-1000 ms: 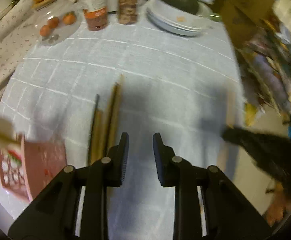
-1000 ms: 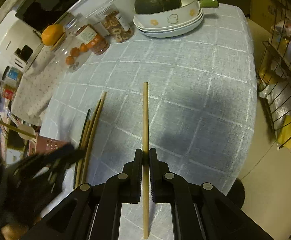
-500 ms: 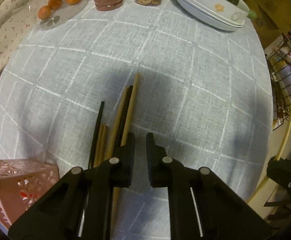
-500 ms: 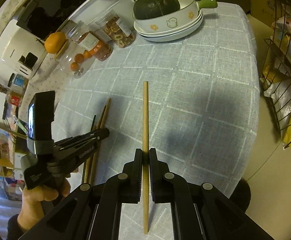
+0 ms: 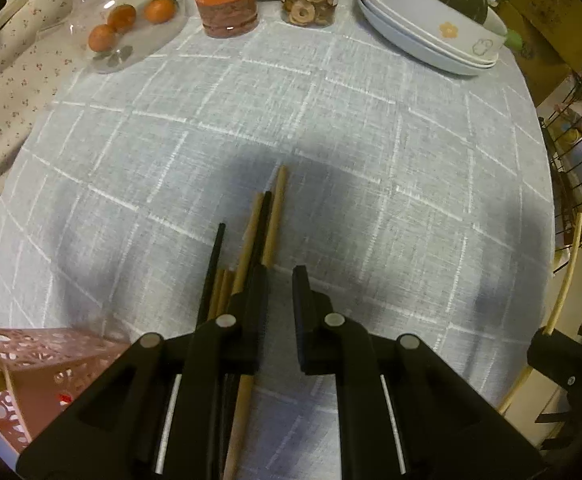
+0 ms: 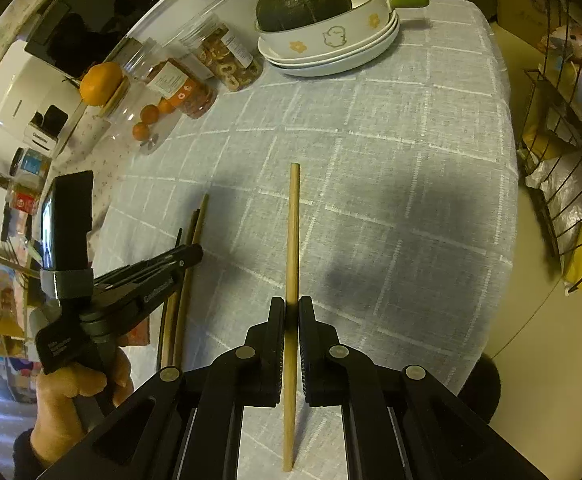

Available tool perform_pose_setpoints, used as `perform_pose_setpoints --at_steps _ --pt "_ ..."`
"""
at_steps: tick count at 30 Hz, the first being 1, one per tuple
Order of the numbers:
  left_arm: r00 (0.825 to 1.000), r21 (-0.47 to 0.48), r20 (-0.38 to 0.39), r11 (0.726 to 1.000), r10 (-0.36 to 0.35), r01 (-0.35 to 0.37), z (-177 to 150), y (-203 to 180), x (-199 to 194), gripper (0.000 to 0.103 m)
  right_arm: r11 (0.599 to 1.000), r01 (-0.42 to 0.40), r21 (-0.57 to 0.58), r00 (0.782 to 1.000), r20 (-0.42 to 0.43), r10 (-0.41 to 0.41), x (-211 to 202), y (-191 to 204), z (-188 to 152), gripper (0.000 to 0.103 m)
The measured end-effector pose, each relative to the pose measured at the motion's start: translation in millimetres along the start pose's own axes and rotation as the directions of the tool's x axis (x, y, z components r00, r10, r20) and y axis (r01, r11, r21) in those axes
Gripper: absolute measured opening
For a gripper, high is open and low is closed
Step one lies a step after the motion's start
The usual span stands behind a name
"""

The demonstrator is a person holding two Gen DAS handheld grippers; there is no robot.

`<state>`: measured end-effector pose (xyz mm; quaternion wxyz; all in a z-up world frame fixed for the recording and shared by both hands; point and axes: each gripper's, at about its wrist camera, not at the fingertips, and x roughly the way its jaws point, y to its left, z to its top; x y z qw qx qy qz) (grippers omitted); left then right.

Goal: Organize utensils
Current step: 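Lift the chopstick with the right tool while the left tool approaches the remaining chopsticks, then grasp a wooden chopstick with the left tool while the right tool holds its chopstick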

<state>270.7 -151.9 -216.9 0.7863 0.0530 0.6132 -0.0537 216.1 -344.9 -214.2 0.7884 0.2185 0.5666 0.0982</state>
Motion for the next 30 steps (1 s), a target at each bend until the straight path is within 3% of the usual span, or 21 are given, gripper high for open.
perform_pose_setpoints --at_steps 14,17,25,30 --pt "1.0 0.009 -0.014 1.0 0.019 -0.019 14 -7 12 0.013 1.0 0.01 0.005 1.0 -0.005 -0.01 1 -4 -1 0.007" --pt "1.0 0.01 -0.006 1.0 0.027 -0.027 10 -10 7 0.008 1.0 0.017 0.004 1.0 -0.001 -0.017 -1 -4 -2 0.007" --pt "0.994 0.113 0.103 0.993 -0.022 0.01 -25 -28 -47 0.007 0.998 0.039 -0.039 0.996 0.079 -0.036 -27 6 -11 0.007" --pt "0.978 0.152 0.19 0.986 -0.089 0.061 -58 -20 -97 0.007 0.994 0.065 -0.092 0.987 0.155 -0.05 -55 21 -26 0.007"
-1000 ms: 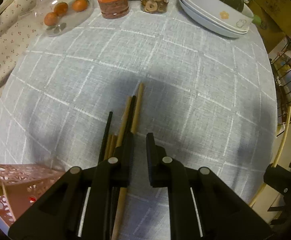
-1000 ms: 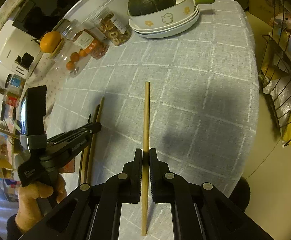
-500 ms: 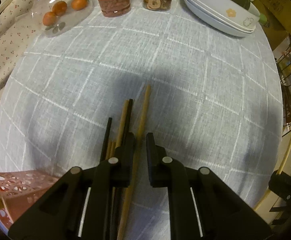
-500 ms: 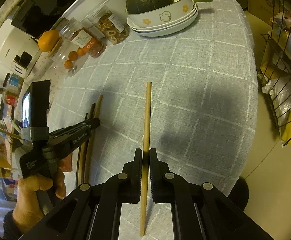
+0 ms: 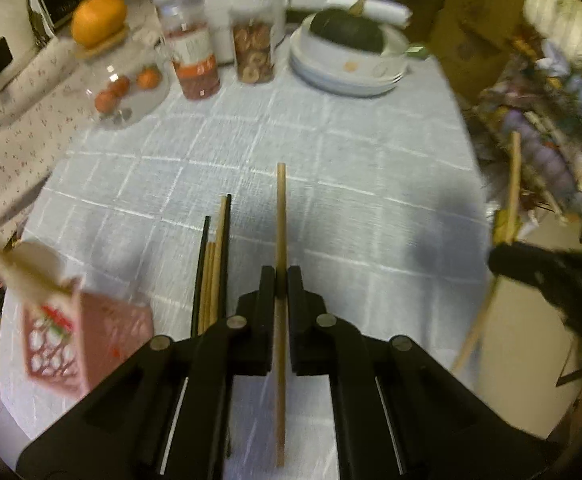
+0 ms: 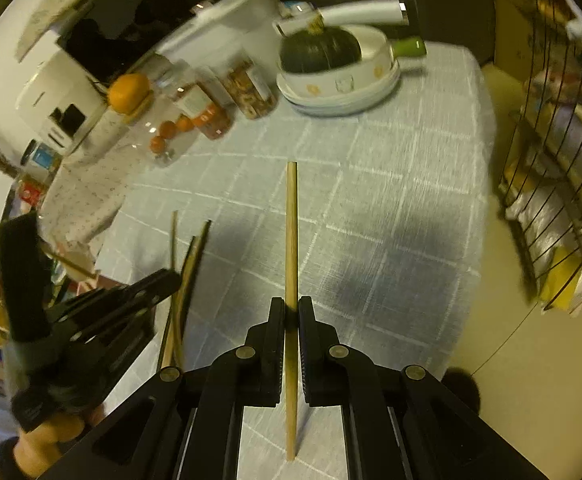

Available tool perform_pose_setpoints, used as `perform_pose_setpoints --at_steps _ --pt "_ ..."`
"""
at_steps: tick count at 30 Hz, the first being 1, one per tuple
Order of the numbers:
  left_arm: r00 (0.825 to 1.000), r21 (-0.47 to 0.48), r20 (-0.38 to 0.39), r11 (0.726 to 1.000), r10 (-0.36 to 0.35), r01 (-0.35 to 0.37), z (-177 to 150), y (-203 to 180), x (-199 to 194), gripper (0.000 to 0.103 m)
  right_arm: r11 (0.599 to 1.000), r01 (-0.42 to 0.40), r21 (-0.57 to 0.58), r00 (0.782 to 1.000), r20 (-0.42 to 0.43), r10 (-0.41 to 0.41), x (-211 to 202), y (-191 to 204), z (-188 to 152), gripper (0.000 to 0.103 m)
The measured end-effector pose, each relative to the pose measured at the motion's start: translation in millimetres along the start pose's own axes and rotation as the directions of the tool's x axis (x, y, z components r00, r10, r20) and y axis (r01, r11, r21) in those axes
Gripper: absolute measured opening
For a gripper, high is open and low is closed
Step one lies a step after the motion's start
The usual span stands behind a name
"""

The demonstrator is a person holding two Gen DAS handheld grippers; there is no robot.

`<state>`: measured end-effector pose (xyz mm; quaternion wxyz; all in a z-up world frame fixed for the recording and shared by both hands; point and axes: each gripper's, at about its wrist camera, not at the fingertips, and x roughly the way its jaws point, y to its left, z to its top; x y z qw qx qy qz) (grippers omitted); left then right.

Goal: Organize utensils
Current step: 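Grasp a wooden chopstick with the left tool while the right tool holds its chopstick, then carry both wooden chopsticks up over the pink basket with both tools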

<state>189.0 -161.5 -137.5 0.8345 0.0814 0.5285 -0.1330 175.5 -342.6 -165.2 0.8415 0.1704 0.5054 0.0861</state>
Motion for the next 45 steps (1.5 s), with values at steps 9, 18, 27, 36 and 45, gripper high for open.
perform_pose_setpoints --at_steps 9,18,27,36,45 --pt "0.985 0.025 0.151 0.997 -0.082 0.079 -40 33 -80 0.007 0.99 0.046 -0.135 0.992 0.121 -0.03 -45 44 -19 0.007" --pt "0.936 -0.016 0.321 0.988 -0.143 0.156 -62 73 -142 0.007 0.954 0.1 -0.282 0.965 0.26 -0.025 -87 93 -22 0.007" --pt "0.872 -0.108 0.468 0.969 -0.147 0.221 -63 120 -198 0.006 0.932 0.041 -0.36 0.95 0.303 0.075 -111 144 -28 0.006" --pt "0.827 -0.197 0.563 0.973 0.014 0.118 -65 154 -214 0.007 0.913 -0.029 -0.406 0.944 0.288 0.158 -109 188 -36 0.007" --pt "0.886 -0.245 0.458 0.968 0.071 0.049 -50 178 -161 0.007 0.914 -0.062 -0.4 0.946 0.269 0.182 -97 204 -33 0.007"
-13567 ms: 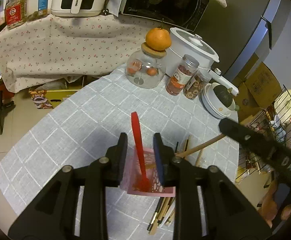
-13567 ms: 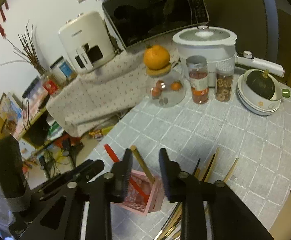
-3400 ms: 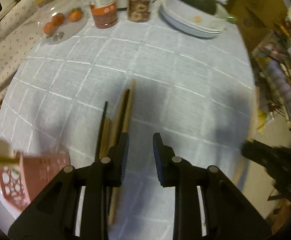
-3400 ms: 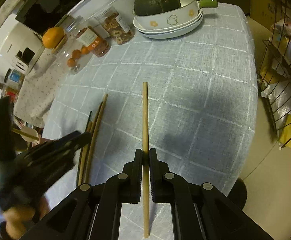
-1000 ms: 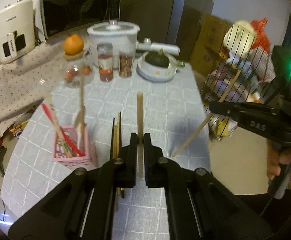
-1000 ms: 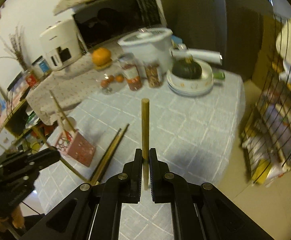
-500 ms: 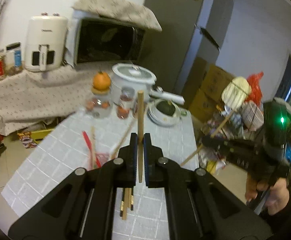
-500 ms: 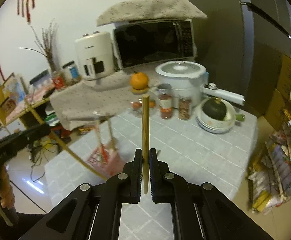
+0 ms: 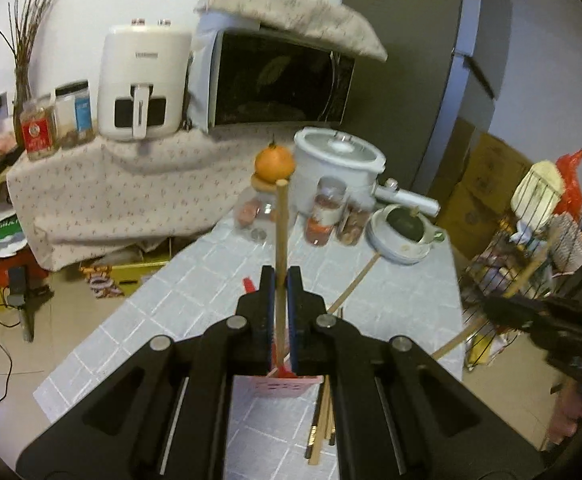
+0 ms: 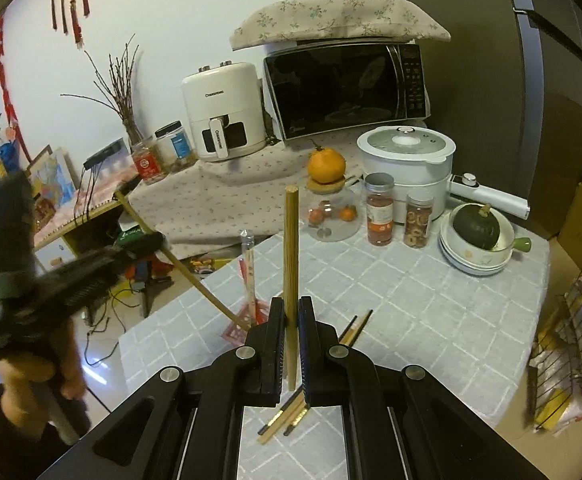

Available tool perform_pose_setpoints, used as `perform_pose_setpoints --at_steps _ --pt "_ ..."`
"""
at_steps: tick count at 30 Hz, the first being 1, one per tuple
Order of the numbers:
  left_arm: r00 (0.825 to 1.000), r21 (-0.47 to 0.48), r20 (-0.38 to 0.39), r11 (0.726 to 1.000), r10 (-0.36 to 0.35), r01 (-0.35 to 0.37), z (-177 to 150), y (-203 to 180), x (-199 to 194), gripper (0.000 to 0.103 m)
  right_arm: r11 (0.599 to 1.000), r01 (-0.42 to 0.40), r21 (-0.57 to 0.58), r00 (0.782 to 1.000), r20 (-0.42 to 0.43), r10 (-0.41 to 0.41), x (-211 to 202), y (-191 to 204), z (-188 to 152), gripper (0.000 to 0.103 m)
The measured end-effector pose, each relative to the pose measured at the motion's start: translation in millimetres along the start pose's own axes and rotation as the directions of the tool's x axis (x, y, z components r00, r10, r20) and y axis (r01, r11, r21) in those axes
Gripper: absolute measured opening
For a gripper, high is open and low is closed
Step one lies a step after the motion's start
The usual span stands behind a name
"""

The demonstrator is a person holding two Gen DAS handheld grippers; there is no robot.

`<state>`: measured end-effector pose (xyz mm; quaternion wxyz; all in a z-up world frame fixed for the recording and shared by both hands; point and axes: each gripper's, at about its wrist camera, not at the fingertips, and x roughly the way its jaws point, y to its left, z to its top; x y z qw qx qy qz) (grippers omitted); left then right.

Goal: Organize utensils
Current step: 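Carry both wooden chopsticks up over the pink basket with both tools, then lower both chopsticks into the pink basket and open both tools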

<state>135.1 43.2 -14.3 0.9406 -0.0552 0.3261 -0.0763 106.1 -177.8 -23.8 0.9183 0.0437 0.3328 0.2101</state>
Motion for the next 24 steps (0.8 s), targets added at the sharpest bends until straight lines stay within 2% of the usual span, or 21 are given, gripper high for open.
perform_pose_setpoints --at_steps 4,10,15,17,19,24 --pt "0.998 0.014 -0.062 1.0 0.008 -0.007 -3 0 20 0.006 1.0 -0.019 0.008 1.0 0.015 0.019 0 3 3 0.007" --pt "0.984 -0.034 -0.181 0.999 -0.004 -0.002 -10 6 52 0.007 0.999 -0.039 0.028 0.999 0.025 0.039 6 7 9 0.006" --pt "0.983 -0.072 -0.185 0.997 -0.024 0.011 -9 10 63 0.007 0.998 -0.049 0.05 0.998 0.032 0.047 15 9 13 0.007" --pt "0.983 -0.089 -0.177 0.996 -0.04 0.024 -7 11 60 0.015 0.996 -0.058 0.064 0.998 0.039 0.056 19 10 15 0.007" --pt "0.985 -0.103 -0.163 0.994 -0.056 0.039 -5 13 56 0.027 0.996 -0.062 0.07 0.997 0.046 0.059 21 11 16 0.006" --pt "0.986 -0.103 -0.159 0.994 -0.053 0.037 -2 17 41 0.037 0.996 -0.052 0.07 0.998 0.05 0.049 34 15 20 0.007"
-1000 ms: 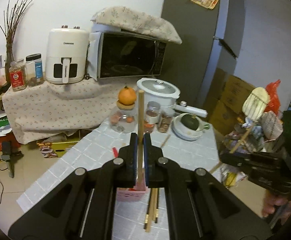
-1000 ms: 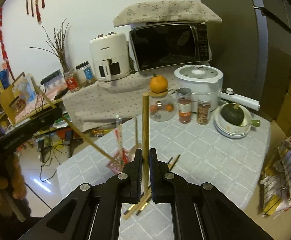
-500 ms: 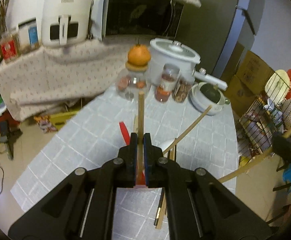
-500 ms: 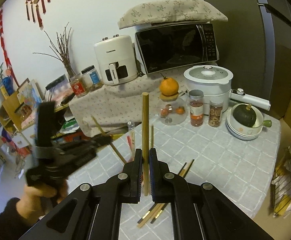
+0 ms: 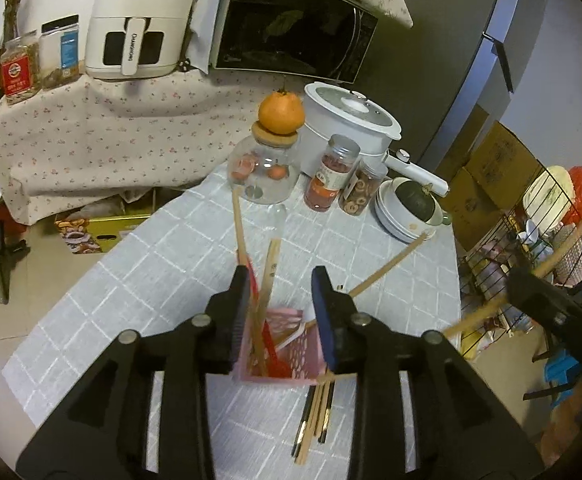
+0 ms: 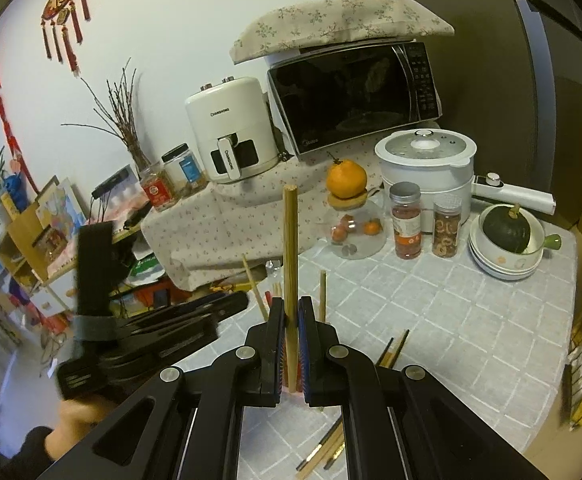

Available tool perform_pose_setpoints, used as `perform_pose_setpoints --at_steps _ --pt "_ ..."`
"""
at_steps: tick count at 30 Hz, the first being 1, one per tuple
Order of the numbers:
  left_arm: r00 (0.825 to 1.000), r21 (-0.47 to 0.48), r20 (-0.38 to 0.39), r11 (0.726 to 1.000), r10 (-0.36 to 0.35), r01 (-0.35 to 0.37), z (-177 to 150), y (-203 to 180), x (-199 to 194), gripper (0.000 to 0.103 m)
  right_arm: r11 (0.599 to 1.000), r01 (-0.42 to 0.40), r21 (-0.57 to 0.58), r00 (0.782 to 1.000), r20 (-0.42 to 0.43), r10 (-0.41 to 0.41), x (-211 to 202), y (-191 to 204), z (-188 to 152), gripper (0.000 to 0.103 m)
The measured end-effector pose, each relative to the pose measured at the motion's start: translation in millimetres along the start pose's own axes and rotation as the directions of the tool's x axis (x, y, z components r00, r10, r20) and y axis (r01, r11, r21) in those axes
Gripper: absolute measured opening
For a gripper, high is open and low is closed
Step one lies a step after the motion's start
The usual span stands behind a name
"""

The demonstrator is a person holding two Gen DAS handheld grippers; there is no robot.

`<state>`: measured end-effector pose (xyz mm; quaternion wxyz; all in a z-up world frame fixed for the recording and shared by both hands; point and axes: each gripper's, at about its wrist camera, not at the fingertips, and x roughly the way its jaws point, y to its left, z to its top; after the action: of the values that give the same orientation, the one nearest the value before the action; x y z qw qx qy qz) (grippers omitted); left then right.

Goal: Organize utensils
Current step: 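Lower both chopsticks into the pink basket and open both tools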

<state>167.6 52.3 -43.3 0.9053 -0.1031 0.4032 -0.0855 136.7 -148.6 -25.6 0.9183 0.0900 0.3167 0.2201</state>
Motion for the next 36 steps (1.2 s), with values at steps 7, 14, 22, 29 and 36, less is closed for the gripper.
perform_pose_setpoints --at_steps 7,14,22,29,36 --pt "0.996 -0.019 -0.06 0.998 0.063 -0.065 -9 18 -13 0.046 0.997 0.042 -0.061 0.998 -0.04 -0.044 24 14 1 0.007" --pt "0.979 -0.005 -0.163 0.992 0.126 -0.128 -23 31 -9 0.055 0.988 0.074 -0.138 0.985 -0.144 -0.094 65 36 -4 0.007" --pt "0.969 -0.013 -0.21 0.99 0.133 -0.139 -30 39 -4 0.055 0.987 0.081 -0.138 0.963 -0.245 -0.113 105 37 -6 0.007" --pt "0.969 0.003 -0.211 0.991 0.129 -0.132 -31 35 -3 0.06 0.991 0.074 -0.108 0.974 -0.205 -0.095 105 29 3 0.017" --pt "0.97 -0.056 -0.231 0.994 0.075 -0.09 -32 36 -1 0.075 0.995 0.057 -0.078 0.99 -0.124 -0.066 62 21 20 0.046"
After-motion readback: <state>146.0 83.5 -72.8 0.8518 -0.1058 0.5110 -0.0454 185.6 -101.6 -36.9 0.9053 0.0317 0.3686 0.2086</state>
